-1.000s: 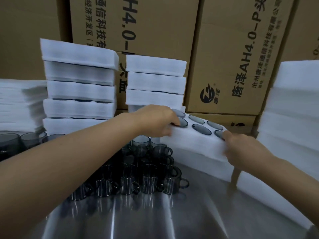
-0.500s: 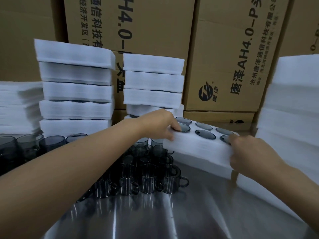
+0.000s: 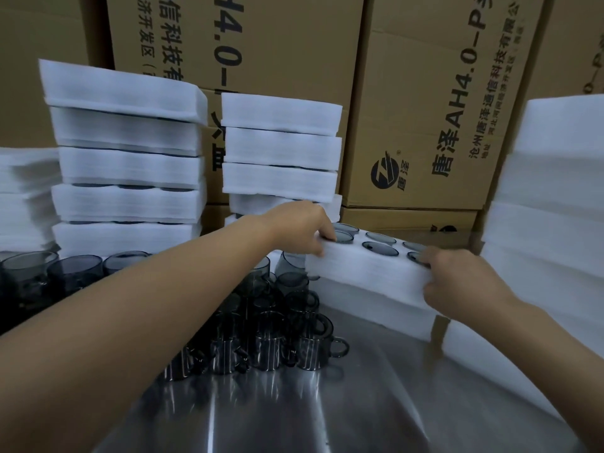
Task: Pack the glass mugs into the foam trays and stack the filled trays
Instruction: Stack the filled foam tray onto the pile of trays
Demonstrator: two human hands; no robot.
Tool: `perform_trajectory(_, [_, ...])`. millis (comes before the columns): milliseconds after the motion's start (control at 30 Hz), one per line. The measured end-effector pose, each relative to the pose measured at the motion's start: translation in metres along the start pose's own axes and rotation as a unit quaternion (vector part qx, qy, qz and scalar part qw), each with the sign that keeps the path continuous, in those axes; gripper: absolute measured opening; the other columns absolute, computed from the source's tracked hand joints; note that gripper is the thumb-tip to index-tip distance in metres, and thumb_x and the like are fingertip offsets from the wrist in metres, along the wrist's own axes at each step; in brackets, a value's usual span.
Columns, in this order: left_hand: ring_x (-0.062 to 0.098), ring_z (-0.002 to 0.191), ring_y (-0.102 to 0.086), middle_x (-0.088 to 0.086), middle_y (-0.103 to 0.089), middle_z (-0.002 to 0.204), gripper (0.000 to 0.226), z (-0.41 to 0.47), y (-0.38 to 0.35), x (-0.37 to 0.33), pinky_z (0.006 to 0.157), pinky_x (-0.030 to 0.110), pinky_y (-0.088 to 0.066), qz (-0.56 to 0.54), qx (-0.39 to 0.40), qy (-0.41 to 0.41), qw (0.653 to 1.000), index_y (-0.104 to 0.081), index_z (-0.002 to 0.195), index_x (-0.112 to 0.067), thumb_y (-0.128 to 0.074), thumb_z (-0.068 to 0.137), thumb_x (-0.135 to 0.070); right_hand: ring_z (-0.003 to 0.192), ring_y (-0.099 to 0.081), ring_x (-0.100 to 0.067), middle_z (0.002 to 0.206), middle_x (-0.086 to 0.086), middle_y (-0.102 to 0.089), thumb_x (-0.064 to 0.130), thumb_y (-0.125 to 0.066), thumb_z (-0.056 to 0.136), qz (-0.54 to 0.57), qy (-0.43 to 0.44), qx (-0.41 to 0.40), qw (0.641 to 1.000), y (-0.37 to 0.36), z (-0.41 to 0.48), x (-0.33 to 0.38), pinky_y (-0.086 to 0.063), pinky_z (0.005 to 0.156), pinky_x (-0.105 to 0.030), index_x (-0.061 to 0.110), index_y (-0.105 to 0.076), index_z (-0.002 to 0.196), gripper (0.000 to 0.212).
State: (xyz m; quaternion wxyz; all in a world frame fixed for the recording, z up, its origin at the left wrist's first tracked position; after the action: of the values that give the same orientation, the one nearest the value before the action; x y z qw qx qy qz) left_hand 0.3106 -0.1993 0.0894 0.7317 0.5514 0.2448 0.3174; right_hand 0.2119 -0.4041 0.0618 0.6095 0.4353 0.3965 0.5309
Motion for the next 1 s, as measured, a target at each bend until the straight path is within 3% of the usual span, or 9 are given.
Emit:
perform_trajectory(100, [0.012, 0.105, -0.056, -0.012, -0.068, 0.113, 0.027, 0.001, 0.001, -0.003, 0.078, 0.023, -0.039, 0.004, 0.005, -0.017, 1.0, -0.069, 0.114, -0.024, -0.066, 0.087, -0.024, 0.087, -0.058, -0.028, 0.096, -0.009, -0.062, 0.004, -0.049, 0.081, 0.01, -0.004, -0.005, 1.0, 0.004, -0.002, -0.006, -0.051, 0.073, -0.034, 0.01, -0.056, 0.113, 0.034])
perform_trajectory(367, [0.019, 0.116, -0.053, -0.007, -0.062, 0.125, 0.032, 0.02, -0.002, -0.002, 0.08, 0.027, -0.039, 0.031, -0.07, 0.032, 0.997, -0.062, 0.123, -0.031, -0.062, 0.092, -0.026, 0.07, -0.05, -0.025, 0.084, -0.008, -0.055, 0.002, -0.049, 0.082, -0.037, -0.028, -0.063, 0.997, -0.004, 0.014, -0.005, -0.034, 0.053, -0.028, 0.009, -0.049, 0.096, 0.016])
perform_trajectory(567, [0.024, 0.089, -0.057, 0.004, -0.059, 0.096, 0.027, 0.034, -0.035, -0.006, 0.063, 0.029, -0.035, 0.139, -0.019, 0.07, 0.988, -0.065, 0.105, -0.018, -0.045, 0.092, -0.005, 0.086, -0.058, -0.027, 0.102, -0.01, -0.063, 0.001, -0.049, 0.085, -0.017, -0.055, -0.031, 0.998, -0.029, 0.037, -0.001, -0.038, 0.062, -0.027, 0.009, -0.054, 0.102, 0.019])
perform_trajectory(700, [0.025, 0.085, -0.052, 0.009, -0.062, 0.105, 0.027, 0.037, -0.042, -0.006, 0.063, 0.031, -0.036, 0.138, -0.013, 0.081, 0.987, -0.062, 0.108, -0.013, -0.043, 0.091, -0.002, 0.076, -0.048, -0.024, 0.102, -0.009, -0.062, 0.0, -0.049, 0.085, -0.017, -0.067, -0.05, 0.996, -0.036, 0.039, -0.002, -0.034, 0.06, -0.027, 0.01, -0.048, 0.093, 0.013])
perform_trajectory(800, [0.026, 0.097, -0.057, 0.008, -0.061, 0.11, 0.037, 0.033, -0.045, -0.002, 0.067, 0.031, -0.039, 0.131, 0.001, 0.075, 0.988, -0.058, 0.122, -0.019, -0.042, 0.094, -0.002, 0.082, -0.052, -0.024, 0.106, -0.009, -0.06, 0.001, -0.051, 0.085, -0.011, -0.068, -0.047, 0.996, -0.04, 0.038, -0.002, -0.037, 0.063, -0.027, 0.009, -0.054, 0.099, 0.017])
perform_trajectory(867, [0.025, 0.096, -0.055, 0.008, -0.059, 0.112, 0.04, 0.026, -0.046, -0.005, 0.067, 0.032, -0.038, 0.113, 0.034, 0.074, 0.99, -0.051, 0.128, -0.019, -0.04, 0.093, -0.003, 0.097, -0.057, -0.024, 0.114, -0.009, -0.057, 0.004, -0.052, 0.087, -0.024, -0.067, -0.037, 0.997, -0.043, 0.035, 0.001, -0.039, 0.069, -0.025, 0.008, -0.054, 0.111, 0.025])
perform_trajectory(1000, [0.02, 0.094, -0.049, 0.006, -0.056, 0.12, 0.035, 0.008, -0.04, -0.02, 0.071, 0.034, -0.04, 0.092, 0.077, 0.063, 0.991, -0.046, 0.126, -0.015, -0.047, 0.091, -0.011, 0.129, -0.036, -0.027, 0.143, -0.015, -0.034, 0.01, -0.049, 0.091, -0.046, -0.034, 0.024, 0.998, -0.043, 0.022, 0.008, -0.033, 0.103, -0.029, 0.003, -0.027, 0.141, 0.055])
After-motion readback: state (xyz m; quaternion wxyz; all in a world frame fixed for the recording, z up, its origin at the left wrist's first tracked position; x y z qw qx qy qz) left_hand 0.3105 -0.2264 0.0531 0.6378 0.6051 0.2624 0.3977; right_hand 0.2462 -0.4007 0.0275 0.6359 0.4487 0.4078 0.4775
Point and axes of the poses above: each hand's wrist, its own z-axis towards the middle knuckle, its own y-axis out of the back of the hand, x = y × z, the point moved 3 cm from there along z, towards the middle knuckle
